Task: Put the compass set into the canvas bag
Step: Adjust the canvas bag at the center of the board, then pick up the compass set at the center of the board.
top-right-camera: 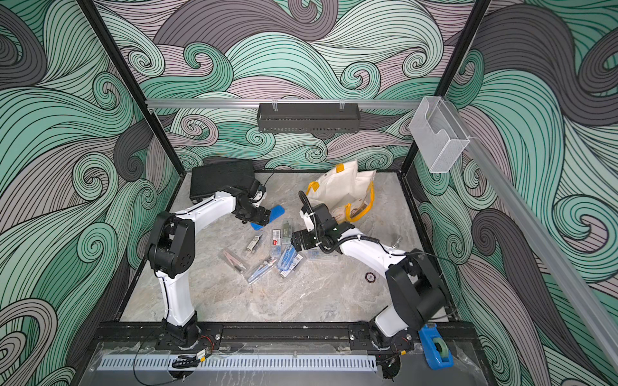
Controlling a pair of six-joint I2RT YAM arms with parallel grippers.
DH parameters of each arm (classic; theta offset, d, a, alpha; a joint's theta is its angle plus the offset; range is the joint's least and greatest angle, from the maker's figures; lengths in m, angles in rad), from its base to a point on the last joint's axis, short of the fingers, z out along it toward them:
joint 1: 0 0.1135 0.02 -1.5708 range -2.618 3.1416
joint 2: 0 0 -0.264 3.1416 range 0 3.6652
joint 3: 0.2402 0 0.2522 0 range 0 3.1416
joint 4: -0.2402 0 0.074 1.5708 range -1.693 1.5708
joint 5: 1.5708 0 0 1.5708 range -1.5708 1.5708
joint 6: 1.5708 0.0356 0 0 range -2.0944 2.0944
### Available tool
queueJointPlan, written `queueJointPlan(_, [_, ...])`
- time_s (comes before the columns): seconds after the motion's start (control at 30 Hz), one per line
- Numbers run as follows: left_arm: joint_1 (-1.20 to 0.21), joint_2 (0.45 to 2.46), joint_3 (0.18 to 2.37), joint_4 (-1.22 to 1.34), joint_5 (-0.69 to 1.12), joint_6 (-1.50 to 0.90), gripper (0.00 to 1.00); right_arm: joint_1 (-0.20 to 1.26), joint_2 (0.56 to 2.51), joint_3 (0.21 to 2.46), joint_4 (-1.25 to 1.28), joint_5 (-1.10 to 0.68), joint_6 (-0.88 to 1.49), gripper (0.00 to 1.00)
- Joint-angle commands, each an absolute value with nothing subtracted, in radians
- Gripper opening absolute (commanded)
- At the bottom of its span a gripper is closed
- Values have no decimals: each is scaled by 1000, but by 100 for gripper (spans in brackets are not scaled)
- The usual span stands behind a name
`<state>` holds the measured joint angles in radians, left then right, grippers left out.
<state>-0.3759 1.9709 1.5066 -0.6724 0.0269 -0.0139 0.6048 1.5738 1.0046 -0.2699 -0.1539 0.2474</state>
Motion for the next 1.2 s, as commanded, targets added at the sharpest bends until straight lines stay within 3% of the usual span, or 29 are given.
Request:
queueJointPlan(0.0, [-379,1973,1518,-689,2,6,92,567,1642,1101,-244,-83,252,100])
queueJointPlan(0.47, [-379,2014,1550,-701,39,61,88,464,1876,1392,-244,-163,293,100])
queueJointPlan(0.73, [-389,2094,1650,-738,-4,116,88,494,1847,1393,-246,-255,253,100])
queueJointPlan(1.17, [-412,2214,1809,-810,-11,174,90,570,1736,1381,-285,-201,210,100])
